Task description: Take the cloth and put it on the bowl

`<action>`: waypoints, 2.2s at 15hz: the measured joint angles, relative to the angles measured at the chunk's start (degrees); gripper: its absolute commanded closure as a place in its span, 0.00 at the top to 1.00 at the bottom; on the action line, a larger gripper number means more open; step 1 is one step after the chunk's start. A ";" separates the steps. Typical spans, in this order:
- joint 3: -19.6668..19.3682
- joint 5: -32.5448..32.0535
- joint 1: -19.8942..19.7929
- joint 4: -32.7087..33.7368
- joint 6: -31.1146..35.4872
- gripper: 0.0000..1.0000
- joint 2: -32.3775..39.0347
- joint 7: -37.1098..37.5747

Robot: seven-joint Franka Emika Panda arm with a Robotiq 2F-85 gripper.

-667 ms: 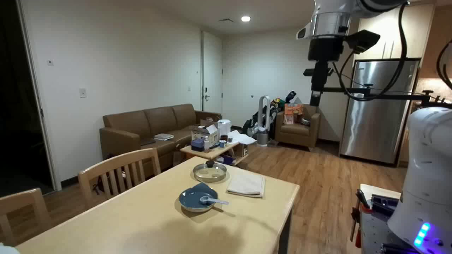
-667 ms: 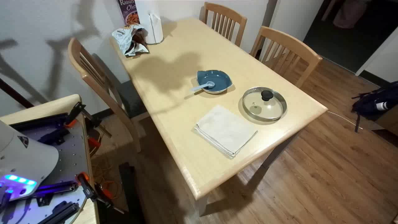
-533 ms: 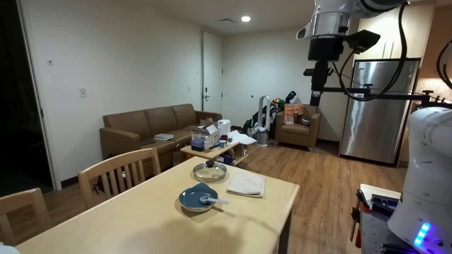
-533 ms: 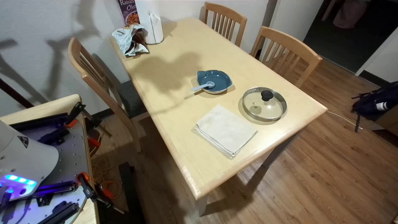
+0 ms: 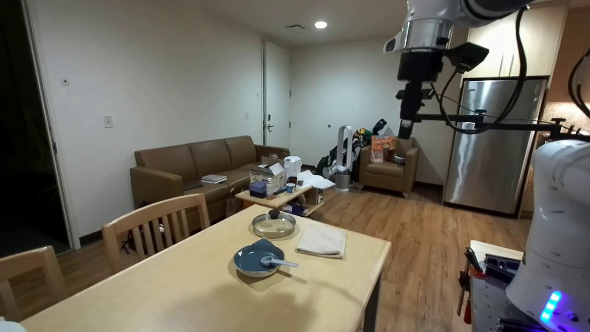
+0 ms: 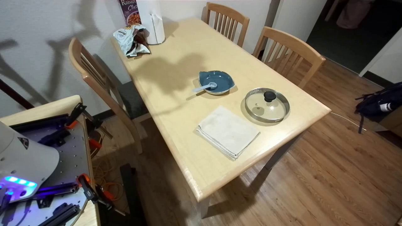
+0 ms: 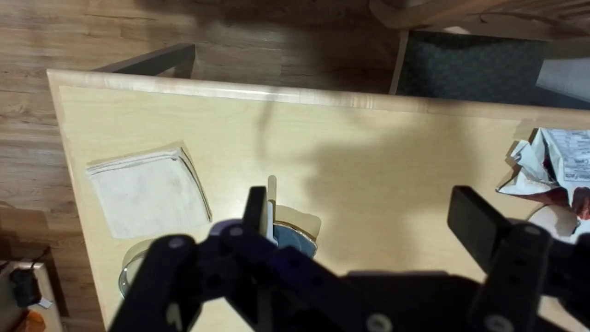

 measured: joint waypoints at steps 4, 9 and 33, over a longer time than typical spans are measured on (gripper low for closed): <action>-3.96 -0.42 -4.08 -3.05 13.29 1.00 4.43 -0.22; -10.46 -0.45 -8.53 -4.92 23.16 1.00 14.18 -0.85; -19.42 -9.05 -17.72 4.11 25.38 1.00 41.04 3.01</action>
